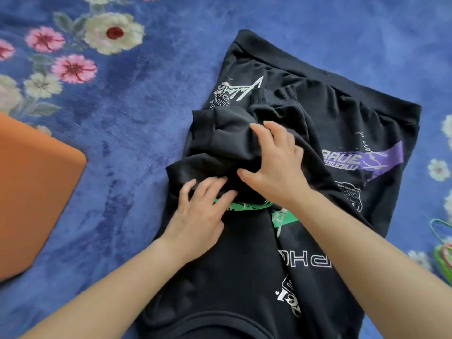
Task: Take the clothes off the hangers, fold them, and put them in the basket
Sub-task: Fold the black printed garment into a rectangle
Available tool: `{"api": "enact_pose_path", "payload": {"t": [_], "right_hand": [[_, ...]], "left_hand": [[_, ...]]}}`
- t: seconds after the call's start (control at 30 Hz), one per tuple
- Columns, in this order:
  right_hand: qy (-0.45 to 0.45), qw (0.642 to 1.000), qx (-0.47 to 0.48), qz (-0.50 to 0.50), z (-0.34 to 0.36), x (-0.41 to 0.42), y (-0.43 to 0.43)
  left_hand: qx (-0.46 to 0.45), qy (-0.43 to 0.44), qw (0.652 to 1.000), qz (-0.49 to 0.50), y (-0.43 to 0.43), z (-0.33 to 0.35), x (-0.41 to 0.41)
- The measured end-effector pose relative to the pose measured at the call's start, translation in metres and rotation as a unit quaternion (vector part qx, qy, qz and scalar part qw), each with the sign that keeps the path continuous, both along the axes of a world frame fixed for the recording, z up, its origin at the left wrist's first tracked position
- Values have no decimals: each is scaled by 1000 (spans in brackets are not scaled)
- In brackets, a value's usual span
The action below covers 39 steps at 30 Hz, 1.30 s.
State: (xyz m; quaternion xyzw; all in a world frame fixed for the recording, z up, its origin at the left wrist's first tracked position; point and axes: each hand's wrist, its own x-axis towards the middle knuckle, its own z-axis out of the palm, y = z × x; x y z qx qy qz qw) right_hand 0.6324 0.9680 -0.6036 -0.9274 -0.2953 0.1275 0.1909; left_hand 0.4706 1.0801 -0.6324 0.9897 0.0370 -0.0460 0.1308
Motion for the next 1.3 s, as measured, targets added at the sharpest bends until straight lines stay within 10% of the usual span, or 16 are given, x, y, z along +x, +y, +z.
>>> {"api": "enact_pose_path", "payload": {"t": [0.07, 0.13, 0.33, 0.43, 0.73, 0.93, 1.1, 1.3], "right_hand": [[-23, 1000, -3, -15, -2, 10, 17], [61, 963, 187, -185, 11, 24, 27], [250, 602, 488, -580, 17, 66, -42], [393, 545, 447, -591, -10, 55, -82], [301, 609, 503, -534, 6, 75, -95], [133, 713, 226, -650, -22, 46, -129], [-86, 945, 57, -311, -17, 12, -102], [-9, 984, -165, -65, -52, -9, -92]], "left_hand": [[26, 4, 998, 52, 8, 0, -6], [17, -5, 994, 108, 17, -2, -13], [-43, -4, 984, 172, 25, -6, -40], [-48, 14, 986, 161, 20, -7, -48], [-37, -28, 982, 185, 33, 6, -63], [-66, -10, 998, -5, 6, 6, -94], [-123, -122, 985, 2, -10, 12, -51], [-3, 14, 998, 61, -11, -22, -17]]}}
